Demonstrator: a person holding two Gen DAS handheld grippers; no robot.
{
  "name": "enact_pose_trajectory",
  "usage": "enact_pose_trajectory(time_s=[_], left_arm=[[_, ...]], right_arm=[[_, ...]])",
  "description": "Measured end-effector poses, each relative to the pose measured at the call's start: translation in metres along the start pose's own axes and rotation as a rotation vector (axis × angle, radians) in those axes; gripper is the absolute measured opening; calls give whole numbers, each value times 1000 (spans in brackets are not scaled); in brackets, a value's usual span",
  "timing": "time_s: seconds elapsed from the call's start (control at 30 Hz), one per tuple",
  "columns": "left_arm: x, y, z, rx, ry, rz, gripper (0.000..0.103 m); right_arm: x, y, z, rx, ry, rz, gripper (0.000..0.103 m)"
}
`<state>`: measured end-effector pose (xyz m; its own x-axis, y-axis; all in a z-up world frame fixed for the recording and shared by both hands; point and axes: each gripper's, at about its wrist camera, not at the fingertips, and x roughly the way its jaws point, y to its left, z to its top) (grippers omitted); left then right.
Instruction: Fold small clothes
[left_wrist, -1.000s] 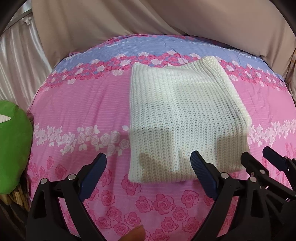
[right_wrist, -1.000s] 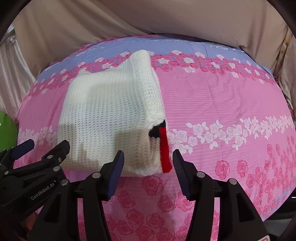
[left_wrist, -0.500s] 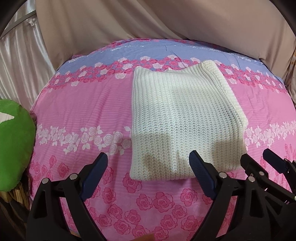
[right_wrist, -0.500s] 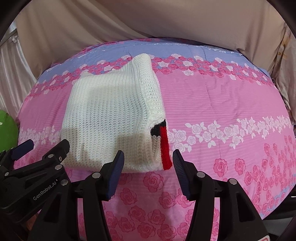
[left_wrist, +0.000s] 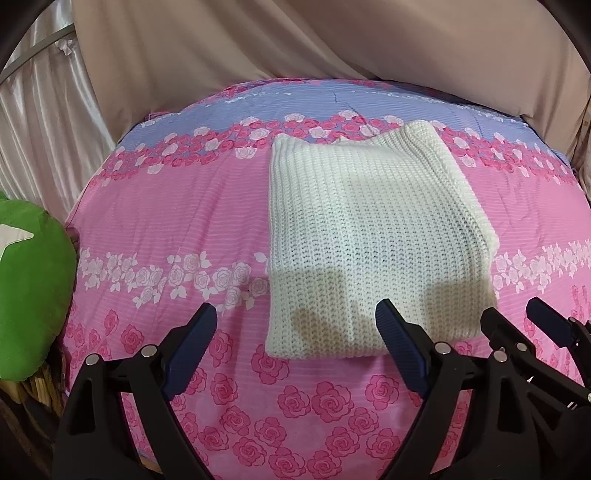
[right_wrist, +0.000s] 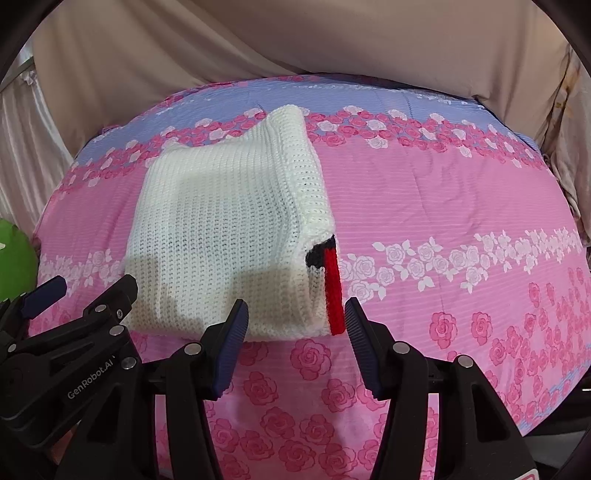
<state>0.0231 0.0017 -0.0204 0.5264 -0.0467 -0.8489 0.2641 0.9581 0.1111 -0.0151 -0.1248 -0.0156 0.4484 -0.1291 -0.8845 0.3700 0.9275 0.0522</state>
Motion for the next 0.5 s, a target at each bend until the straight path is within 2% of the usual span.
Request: enact_pose_trajectory(time_s=[0.2,0.3,0.5], left_arm=[[1,-3,2,7,-2,-4,84],[1,-7,2,18,2,-13,78],[1,-11,4,30,-4,-8,78]], right_arm=[[0,0,0,7,-2,-14,53],[0,0,1,7,-2,-24,53],[0,0,2,8,-2,-38,53]])
